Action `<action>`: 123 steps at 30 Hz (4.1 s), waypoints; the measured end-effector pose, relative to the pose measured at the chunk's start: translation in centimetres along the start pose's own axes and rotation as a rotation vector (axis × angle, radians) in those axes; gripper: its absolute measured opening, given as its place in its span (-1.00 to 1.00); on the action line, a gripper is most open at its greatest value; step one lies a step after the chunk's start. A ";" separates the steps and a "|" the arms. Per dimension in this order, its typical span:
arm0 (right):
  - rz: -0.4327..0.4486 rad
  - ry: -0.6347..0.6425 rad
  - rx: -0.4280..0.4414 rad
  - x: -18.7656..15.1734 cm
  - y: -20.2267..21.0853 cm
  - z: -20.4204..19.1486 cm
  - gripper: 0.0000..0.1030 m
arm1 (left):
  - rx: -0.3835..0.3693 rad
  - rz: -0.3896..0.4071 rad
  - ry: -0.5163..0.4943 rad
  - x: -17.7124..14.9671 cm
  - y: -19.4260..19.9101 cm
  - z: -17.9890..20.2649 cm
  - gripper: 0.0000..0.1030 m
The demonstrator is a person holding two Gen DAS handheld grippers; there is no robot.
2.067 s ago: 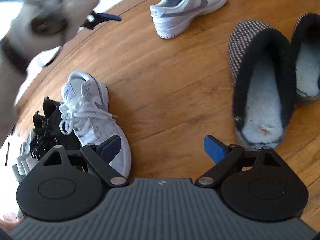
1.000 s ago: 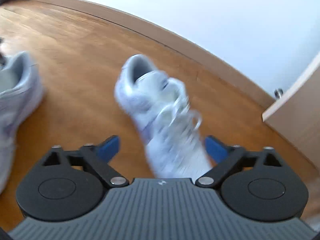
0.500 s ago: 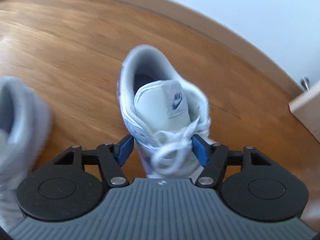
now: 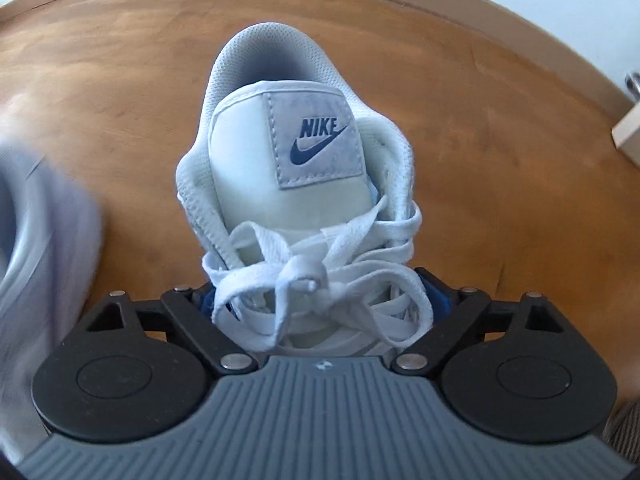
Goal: Organize scattered shoes
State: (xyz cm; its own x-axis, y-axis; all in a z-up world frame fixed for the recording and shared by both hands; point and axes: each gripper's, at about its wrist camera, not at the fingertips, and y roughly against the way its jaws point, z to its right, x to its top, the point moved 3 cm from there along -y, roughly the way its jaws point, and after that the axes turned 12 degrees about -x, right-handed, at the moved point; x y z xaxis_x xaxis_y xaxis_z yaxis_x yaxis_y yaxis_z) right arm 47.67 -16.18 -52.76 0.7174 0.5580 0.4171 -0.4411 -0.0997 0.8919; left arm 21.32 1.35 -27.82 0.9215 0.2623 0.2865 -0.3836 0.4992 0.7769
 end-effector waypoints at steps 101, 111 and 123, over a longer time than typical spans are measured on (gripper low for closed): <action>-0.198 -1.030 -0.004 -23.0 3.5 22.4 1.00 | 0.107 -0.073 -0.353 1.0 -23.1 14.1 0.52; 0.056 -0.656 -0.021 -18.1 11.0 20.5 0.99 | 0.114 -0.066 -0.369 1.2 -22.5 14.3 0.55; -0.181 -0.244 -0.233 -16.1 4.4 20.3 1.00 | 0.113 -0.113 -0.339 0.6 -23.1 13.5 0.55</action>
State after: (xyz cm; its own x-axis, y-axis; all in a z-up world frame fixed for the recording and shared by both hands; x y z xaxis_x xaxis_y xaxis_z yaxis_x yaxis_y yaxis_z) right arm 45.14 -42.28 -52.02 0.8898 0.3344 0.3107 -0.3860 0.1880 0.9032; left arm 31.55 -21.23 -38.05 0.9327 -0.0873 0.3499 -0.2863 0.4105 0.8657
